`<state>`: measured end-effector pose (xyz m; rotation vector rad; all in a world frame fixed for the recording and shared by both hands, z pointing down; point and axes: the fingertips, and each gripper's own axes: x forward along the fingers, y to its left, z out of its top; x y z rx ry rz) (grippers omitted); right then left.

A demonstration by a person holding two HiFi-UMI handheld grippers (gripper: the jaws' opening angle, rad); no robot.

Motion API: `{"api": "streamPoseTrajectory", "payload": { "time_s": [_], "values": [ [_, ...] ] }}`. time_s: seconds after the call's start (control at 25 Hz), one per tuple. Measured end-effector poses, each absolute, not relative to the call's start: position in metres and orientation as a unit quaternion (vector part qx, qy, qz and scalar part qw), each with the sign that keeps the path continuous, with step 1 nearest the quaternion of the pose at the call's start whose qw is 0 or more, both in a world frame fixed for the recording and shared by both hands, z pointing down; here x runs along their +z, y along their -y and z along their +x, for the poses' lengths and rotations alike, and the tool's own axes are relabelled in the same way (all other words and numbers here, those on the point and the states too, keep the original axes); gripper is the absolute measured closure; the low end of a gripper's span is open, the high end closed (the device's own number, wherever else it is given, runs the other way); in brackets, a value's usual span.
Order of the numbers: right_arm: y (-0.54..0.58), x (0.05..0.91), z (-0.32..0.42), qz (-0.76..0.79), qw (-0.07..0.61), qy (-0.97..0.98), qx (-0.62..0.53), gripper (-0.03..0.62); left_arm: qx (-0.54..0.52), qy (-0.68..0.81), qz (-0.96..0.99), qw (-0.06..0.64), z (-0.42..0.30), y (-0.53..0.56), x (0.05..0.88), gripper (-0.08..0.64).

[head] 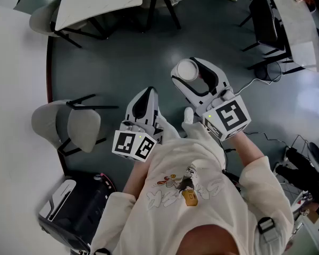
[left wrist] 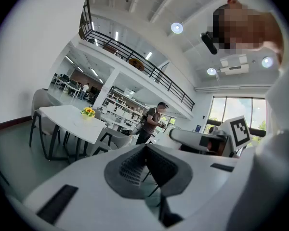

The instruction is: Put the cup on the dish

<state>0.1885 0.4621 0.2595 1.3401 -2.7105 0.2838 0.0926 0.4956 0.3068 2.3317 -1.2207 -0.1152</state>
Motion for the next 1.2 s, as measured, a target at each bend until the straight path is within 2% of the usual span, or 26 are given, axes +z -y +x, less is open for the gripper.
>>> {"api": "streamPoseTrajectory", "payload": {
  "time_s": [0.2, 0.36, 0.72, 1.2],
  "values": [
    [-0.502, 0.260, 0.215, 0.439, 0.051, 0.892, 0.094, 0.321, -0.044, 0.439, 0.868, 0.230, 0.125, -0.535, 0.293, 0.558],
    [-0.517, 0.251, 0.225, 0.432, 0.020, 0.896, 0.103, 0.319, -0.049, 0.452, 0.860, 0.232, 0.123, -0.552, 0.295, 0.557],
    [-0.546, 0.278, 0.265, 0.446, 0.043, 0.887, 0.114, 0.320, -0.035, 0.449, 0.861, 0.237, 0.149, -0.580, 0.300, 0.558],
    [-0.538, 0.295, 0.279, 0.423, 0.047, 0.897, 0.120, 0.321, -0.052, 0.480, 0.841, 0.244, 0.162, -0.581, 0.308, 0.558]
  ]
}}
